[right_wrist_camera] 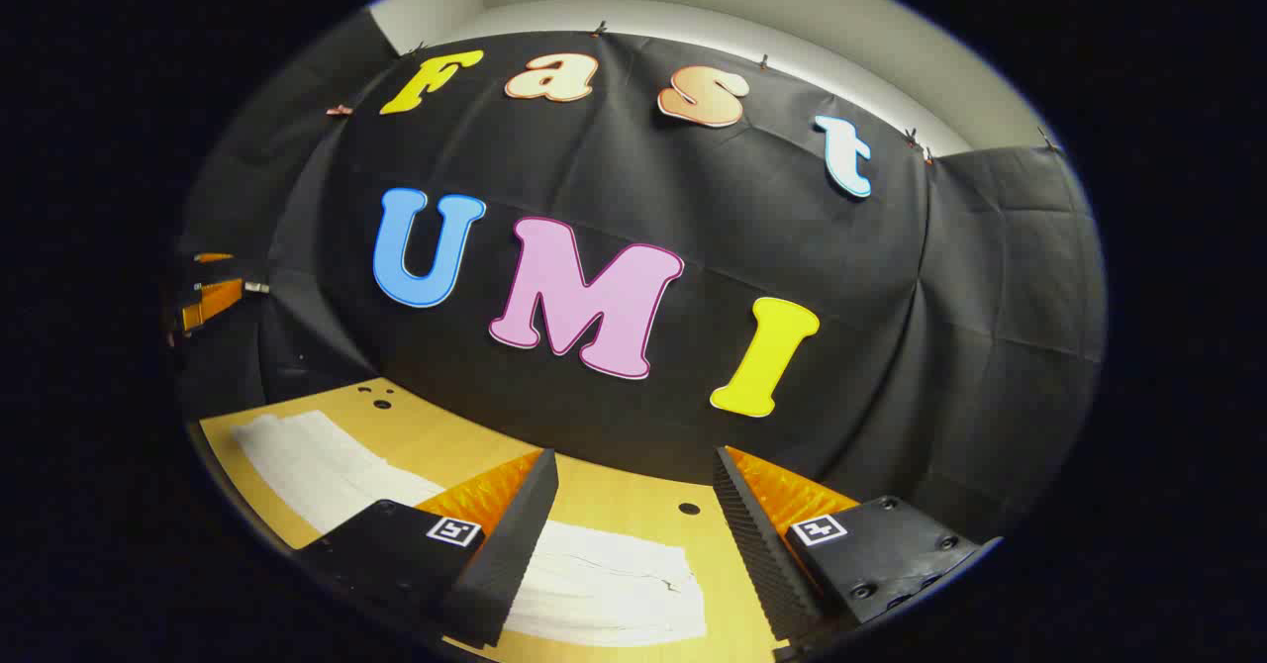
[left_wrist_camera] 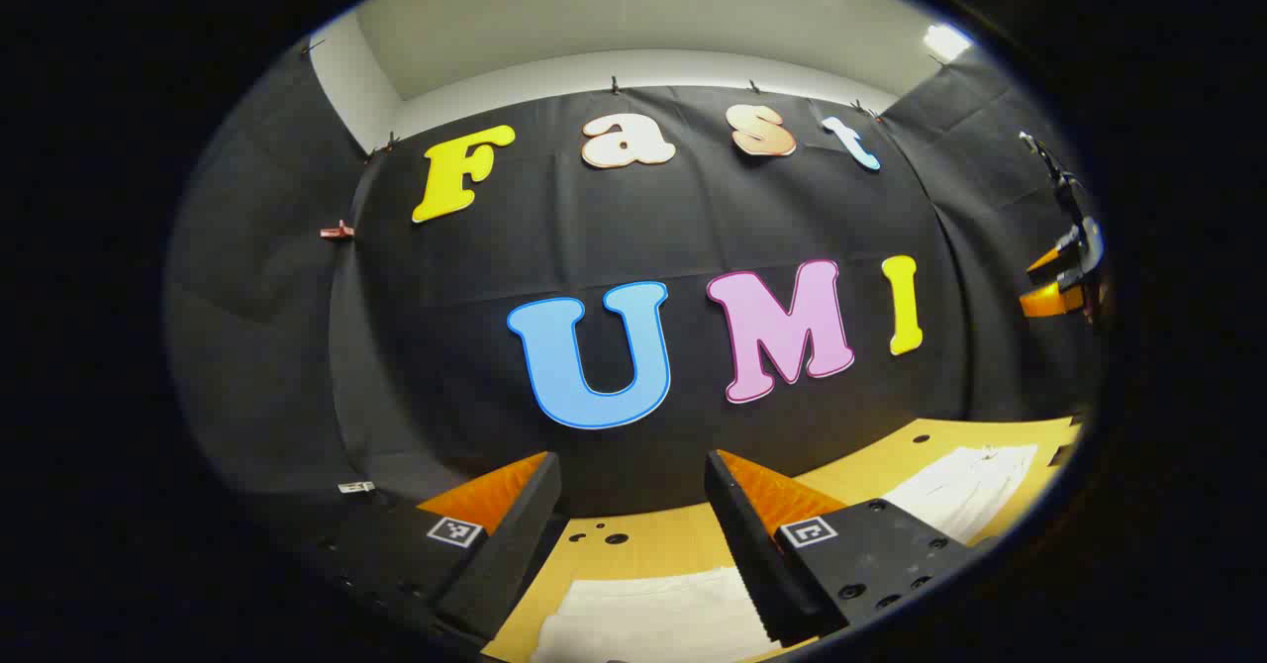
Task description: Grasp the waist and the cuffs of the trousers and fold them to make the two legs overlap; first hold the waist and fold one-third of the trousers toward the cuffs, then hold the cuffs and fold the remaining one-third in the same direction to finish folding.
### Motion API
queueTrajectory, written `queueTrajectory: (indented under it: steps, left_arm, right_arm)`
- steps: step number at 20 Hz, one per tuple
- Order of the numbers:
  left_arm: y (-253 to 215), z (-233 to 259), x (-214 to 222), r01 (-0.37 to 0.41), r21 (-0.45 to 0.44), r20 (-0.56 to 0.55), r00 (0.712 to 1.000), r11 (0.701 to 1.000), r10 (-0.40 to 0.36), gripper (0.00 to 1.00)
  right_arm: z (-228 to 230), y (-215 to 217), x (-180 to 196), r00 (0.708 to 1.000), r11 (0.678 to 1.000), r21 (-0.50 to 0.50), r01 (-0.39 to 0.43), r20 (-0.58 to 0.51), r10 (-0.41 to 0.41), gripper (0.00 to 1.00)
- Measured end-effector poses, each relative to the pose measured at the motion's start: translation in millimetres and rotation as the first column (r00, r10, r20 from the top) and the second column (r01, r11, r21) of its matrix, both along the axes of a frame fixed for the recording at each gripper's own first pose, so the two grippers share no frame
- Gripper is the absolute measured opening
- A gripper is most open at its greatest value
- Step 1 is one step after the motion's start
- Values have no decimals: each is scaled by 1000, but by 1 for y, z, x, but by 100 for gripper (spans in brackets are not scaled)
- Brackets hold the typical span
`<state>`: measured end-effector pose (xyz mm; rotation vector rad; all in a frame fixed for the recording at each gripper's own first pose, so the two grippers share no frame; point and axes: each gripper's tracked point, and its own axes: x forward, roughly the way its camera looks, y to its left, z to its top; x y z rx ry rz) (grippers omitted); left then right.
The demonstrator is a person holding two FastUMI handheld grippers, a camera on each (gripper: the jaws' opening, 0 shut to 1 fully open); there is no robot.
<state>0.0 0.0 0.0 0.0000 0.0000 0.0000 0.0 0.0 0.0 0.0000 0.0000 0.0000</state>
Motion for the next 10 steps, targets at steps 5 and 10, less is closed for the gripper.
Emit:
queueTrajectory:
  steps: [5,10]
  left_arm:
    - [3,-20,-5,38,110,-40,999,993,-34,97]
    - [-3,-37,-8,93,233,-73,994,968,-78,97]
  right_arm:
    - [-9,2,-4,1000,993,-114,-9,-18,7,97]
    - [-24,5,-8,999,981,-191,-29,-45,20,97]
